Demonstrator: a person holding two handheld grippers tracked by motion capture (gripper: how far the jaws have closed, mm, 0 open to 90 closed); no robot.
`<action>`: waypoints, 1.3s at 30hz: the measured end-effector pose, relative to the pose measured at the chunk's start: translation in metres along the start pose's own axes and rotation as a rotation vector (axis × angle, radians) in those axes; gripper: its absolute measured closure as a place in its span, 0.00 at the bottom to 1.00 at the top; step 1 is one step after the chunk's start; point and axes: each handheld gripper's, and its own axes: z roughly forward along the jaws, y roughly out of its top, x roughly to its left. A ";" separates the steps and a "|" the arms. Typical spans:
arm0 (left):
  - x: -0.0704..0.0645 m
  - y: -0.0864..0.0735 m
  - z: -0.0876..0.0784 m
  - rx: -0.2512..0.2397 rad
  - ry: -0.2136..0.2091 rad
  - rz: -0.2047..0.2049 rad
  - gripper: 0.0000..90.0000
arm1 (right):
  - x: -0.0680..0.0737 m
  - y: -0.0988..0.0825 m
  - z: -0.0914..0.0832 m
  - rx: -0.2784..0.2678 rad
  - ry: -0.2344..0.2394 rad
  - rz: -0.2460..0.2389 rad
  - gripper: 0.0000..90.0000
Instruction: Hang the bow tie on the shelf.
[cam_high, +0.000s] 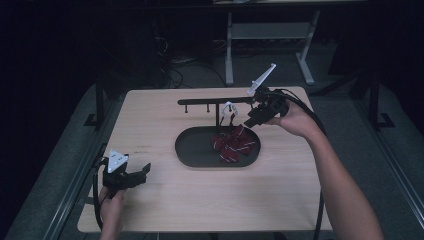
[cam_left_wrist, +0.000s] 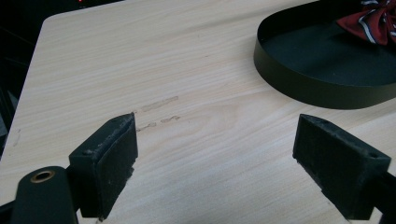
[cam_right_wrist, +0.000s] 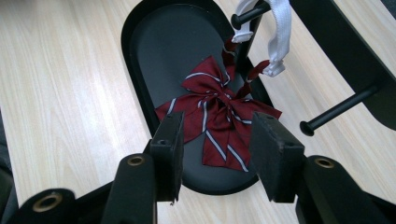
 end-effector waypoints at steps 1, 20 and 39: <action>0.000 0.000 0.000 0.000 0.000 0.000 0.15 | 0.001 -0.001 -0.001 -0.001 0.001 -0.003 0.60; -0.001 0.000 0.000 0.002 -0.001 0.000 0.15 | 0.008 -0.023 0.000 -0.009 0.005 0.010 0.58; -0.001 0.000 0.000 0.003 -0.003 0.003 0.15 | 0.014 -0.043 0.006 -0.020 0.015 0.036 0.53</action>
